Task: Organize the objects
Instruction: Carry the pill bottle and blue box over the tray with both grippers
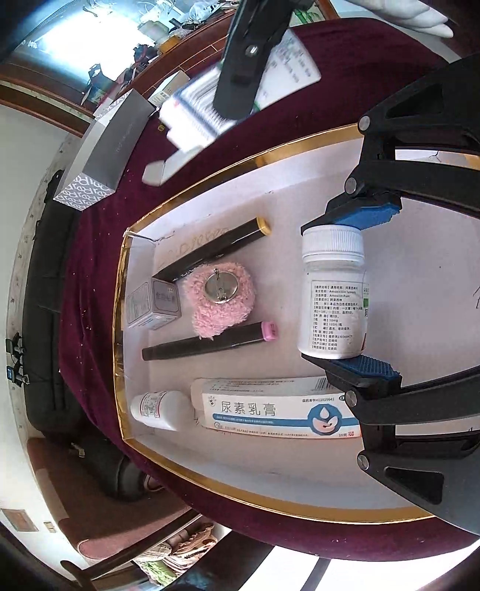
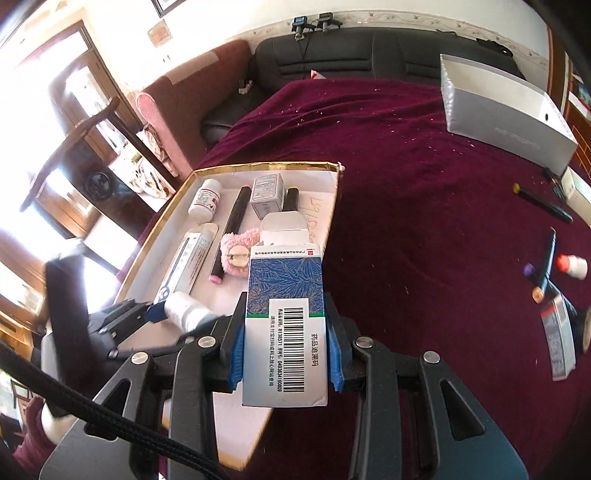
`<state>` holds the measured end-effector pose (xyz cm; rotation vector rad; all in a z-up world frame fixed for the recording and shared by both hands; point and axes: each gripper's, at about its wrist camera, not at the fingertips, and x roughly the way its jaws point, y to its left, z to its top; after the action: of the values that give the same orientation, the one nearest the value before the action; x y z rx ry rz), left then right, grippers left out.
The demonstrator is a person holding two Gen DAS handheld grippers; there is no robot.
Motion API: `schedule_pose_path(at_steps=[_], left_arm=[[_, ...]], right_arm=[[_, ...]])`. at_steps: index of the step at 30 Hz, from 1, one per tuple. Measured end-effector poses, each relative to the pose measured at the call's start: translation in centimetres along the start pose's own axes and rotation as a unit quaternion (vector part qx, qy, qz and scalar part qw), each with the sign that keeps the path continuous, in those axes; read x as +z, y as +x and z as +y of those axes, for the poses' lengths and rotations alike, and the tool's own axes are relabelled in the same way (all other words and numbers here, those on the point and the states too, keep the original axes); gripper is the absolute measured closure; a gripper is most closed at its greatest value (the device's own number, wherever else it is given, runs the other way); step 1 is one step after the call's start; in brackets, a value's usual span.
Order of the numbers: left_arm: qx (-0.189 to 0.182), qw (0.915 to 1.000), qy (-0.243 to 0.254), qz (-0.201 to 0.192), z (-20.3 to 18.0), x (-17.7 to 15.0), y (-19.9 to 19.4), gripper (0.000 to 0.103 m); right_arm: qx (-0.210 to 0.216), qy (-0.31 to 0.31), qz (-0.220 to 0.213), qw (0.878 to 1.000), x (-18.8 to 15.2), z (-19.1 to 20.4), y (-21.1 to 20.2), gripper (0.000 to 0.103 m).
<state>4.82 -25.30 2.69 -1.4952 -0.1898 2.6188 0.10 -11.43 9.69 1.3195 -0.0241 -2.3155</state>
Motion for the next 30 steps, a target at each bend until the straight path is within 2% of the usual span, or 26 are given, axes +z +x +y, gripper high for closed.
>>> schedule_pose_path(at_steps=[6, 16, 23, 30], left_arm=[[0.003, 1.0, -0.004, 0.0, 0.7, -0.3, 0.3, 0.051], [0.023, 0.9994, 0.021, -0.015, -0.2, -0.4, 0.1, 0.051], [0.027, 0.9994, 0.017, -0.01, 0.4, 0.0, 0.3, 0.051], [0.026, 0.9996, 0.013, 0.004, 0.7, 0.4, 0.8, 0.051]], right_arm=[[-0.025, -0.011, 0.006, 1.0, 1.6, 1.1, 1.8, 0.071], [-0.085, -0.025, 0.025, 0.996, 5.4, 1.9, 6.0, 0.071], [-0.123, -0.024, 0.025, 0.992, 6.3, 1.8, 8.0, 0.071], [-0.138, -0.013, 0.034, 0.99, 6.7, 1.2, 9.8, 0.071]])
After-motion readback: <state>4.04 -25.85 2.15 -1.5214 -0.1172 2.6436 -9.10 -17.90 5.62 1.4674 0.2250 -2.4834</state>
